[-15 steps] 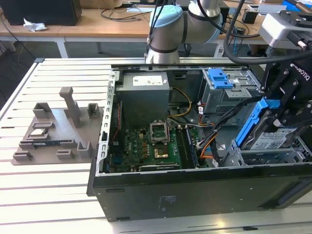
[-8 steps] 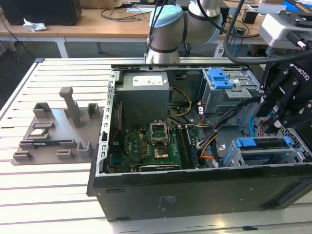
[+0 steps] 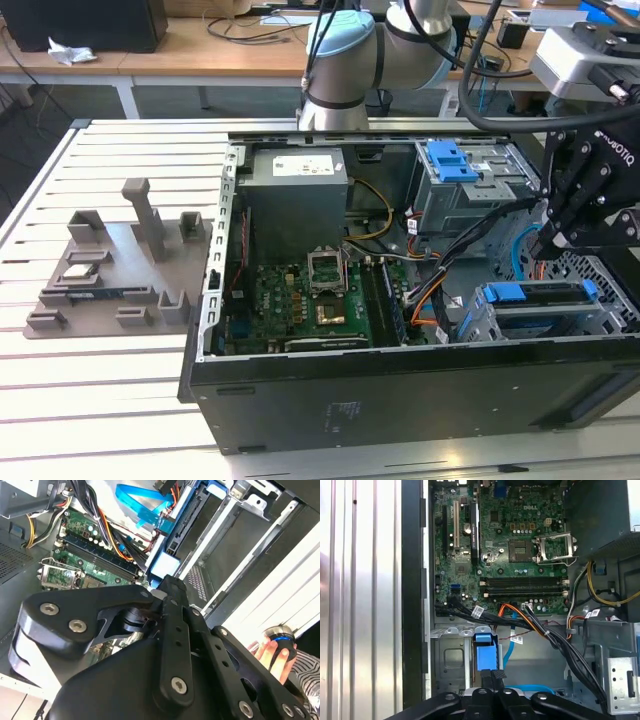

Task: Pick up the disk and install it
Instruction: 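Insert the disk into the insertion slot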

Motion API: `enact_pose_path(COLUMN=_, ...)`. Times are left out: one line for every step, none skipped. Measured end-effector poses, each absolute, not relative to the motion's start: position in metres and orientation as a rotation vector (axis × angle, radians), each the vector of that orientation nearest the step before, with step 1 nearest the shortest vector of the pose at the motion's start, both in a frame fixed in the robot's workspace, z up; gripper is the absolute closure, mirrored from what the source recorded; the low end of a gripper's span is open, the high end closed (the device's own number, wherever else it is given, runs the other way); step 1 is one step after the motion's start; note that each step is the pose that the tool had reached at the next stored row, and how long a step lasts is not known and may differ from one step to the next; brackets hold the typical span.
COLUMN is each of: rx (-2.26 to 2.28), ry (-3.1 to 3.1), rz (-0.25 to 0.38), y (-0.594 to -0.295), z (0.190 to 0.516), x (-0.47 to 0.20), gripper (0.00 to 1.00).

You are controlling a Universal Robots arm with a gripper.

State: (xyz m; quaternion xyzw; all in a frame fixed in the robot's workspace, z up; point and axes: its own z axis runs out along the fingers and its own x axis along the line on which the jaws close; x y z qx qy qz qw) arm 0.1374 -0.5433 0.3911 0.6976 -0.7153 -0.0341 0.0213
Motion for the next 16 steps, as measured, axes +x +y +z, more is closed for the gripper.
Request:
enact_pose_path(rx=2.162, ry=-2.217, rz=-0.106, y=-0.543, z=0.391, x=0.137, gripper=0.89)
enact_pose_path(rx=2.162, ry=-2.217, rz=-0.106, y=-0.543, z=0.391, x=0.137, gripper=0.89)
enact_pose_path(rx=2.162, ry=-2.217, rz=-0.106, y=-0.543, z=0.391, x=0.137, gripper=0.89)
enact_pose_path(rx=2.162, ry=-2.217, rz=-0.106, y=-0.543, z=0.391, x=0.137, gripper=0.89)
enact_pose_path(rx=2.163, ry=-2.217, rz=-0.106, y=-0.543, z=0.391, x=0.138, gripper=0.89)
enact_pose_path(rx=2.162, ry=-2.217, rz=-0.106, y=-0.542, z=0.391, x=0.142, gripper=0.89)
enact_pose_path(rx=2.162, ry=-2.217, rz=-0.105, y=-0.541, z=0.391, x=0.146, gripper=0.89)
enact_pose_path(rx=2.161, ry=-2.216, rz=-0.104, y=-0.540, z=0.390, x=0.152, gripper=0.89)
enact_pose_path(rx=2.161, ry=-2.216, rz=-0.105, y=-0.539, z=0.390, x=0.155, gripper=0.89)
enact_pose_path(rx=2.161, ry=-2.216, rz=-0.105, y=-0.538, z=0.390, x=0.159, gripper=0.89)
enact_pose_path(rx=2.160, ry=-2.215, rz=-0.106, y=-0.537, z=0.390, x=0.165, gripper=0.89)
enact_pose_path(rx=2.160, ry=-2.215, rz=-0.106, y=-0.537, z=0.390, x=0.169, gripper=0.89)
enact_pose_path(rx=2.160, ry=-2.215, rz=-0.106, y=-0.537, z=0.390, x=0.170, gripper=0.89)
enact_pose_path(rx=2.160, ry=-2.215, rz=-0.106, y=-0.536, z=0.390, x=0.172, gripper=0.89)
enact_pose_path(rx=2.160, ry=-2.215, rz=-0.106, y=-0.536, z=0.389, x=0.174, gripper=0.89)
enact_pose_path(rx=2.160, ry=-2.215, rz=-0.106, y=-0.536, z=0.389, x=0.174, gripper=0.89)
